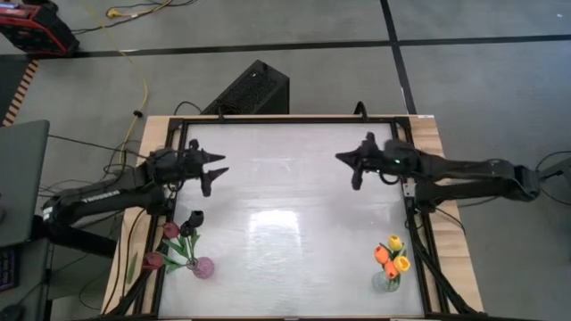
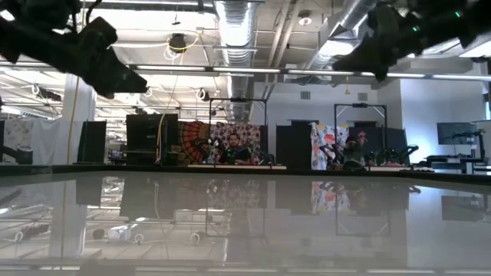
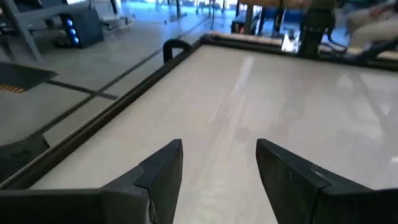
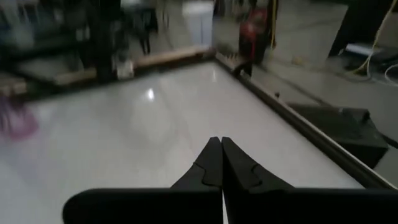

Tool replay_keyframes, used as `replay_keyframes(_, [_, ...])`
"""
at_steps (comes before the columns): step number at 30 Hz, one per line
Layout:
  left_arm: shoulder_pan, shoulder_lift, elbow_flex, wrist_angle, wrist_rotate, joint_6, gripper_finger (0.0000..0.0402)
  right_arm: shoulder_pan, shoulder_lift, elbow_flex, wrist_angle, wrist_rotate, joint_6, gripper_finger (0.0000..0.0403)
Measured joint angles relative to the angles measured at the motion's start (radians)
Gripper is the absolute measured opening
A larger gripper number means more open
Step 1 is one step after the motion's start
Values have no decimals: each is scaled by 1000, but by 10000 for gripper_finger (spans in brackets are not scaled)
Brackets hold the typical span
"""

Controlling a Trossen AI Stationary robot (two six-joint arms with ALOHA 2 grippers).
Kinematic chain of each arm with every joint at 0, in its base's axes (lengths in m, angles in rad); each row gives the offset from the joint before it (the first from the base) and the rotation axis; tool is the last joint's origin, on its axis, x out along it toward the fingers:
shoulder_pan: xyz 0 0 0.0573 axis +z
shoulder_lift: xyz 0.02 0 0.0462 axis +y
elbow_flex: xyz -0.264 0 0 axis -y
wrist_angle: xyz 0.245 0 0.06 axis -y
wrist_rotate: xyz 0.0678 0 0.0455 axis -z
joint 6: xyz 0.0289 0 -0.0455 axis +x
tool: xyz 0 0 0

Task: Sort flowers into vase by color
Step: Return to Home Position

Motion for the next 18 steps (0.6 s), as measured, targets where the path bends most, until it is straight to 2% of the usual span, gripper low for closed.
replay_keyframes(7, [3,-106,-106,146,47,-92,192,-34,-134,-250,299,-35,102,19])
replay_keyframes(14, [3,-109,-177,190,82,-115,192,-12,-95,-446,623,-50,151,19])
replay_keyframes(18, [3,-110,-193,194,89,-116,192,-16,-52,-484,735,-76,145,19])
